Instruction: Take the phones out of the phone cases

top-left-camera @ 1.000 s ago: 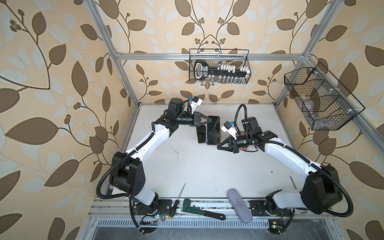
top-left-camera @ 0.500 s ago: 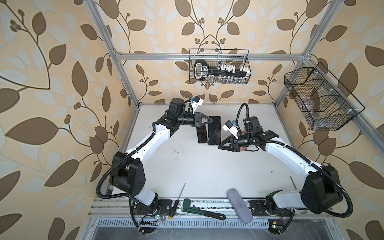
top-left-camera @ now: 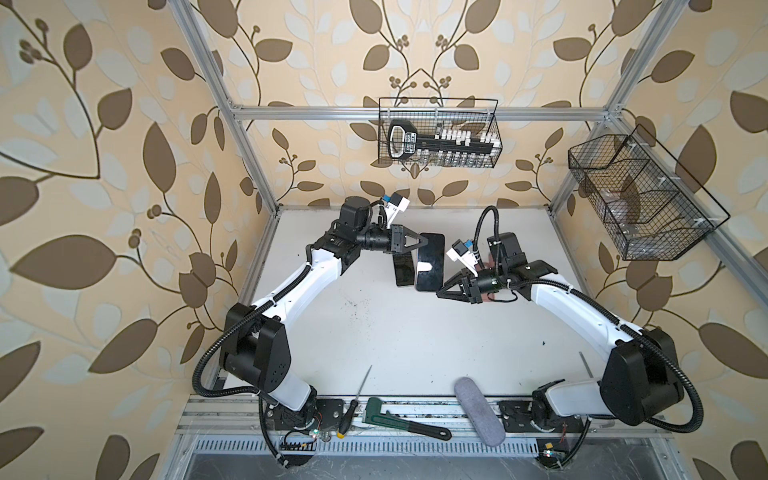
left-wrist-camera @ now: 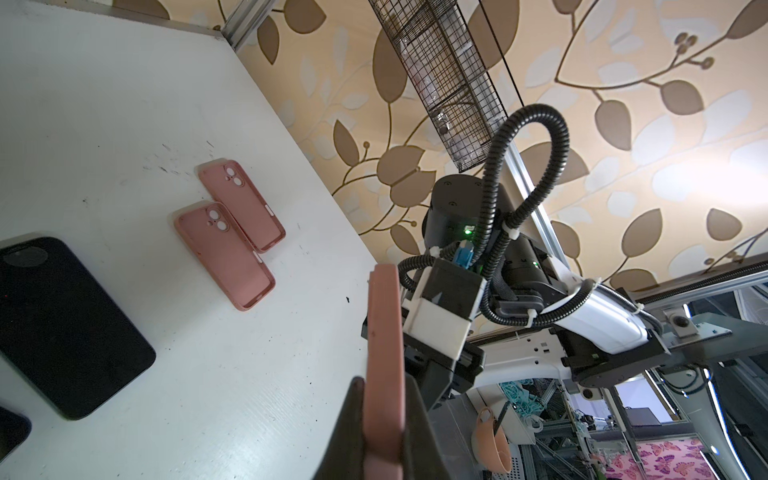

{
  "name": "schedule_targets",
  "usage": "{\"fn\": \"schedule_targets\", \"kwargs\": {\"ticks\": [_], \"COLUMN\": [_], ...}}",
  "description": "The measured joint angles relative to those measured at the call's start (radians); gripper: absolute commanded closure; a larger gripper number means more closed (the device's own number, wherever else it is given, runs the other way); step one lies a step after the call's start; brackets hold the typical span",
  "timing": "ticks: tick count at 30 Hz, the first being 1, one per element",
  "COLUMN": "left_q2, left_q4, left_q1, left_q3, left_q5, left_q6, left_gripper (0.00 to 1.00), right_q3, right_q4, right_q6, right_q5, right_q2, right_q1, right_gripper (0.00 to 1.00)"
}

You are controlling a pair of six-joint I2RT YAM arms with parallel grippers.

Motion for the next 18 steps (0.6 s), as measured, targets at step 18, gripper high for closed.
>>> {"fn": "schedule_targets", "kwargs": {"ticks": [18], "left_q2": [0.029], "left_q4": [0.056], "left_q1": [0.0], "left_q3": [0.001], "left_q5": [0.067], "left_q6": [-0.034], "left_gripper": [1.0], "right_q3": [0.0], "right_q4": [-0.05], "right_q6": [-0.077], "right_q5": [-0.011], "right_q2": [-0.002], "right_q1": [0.005], "right_gripper": [0.98]}}
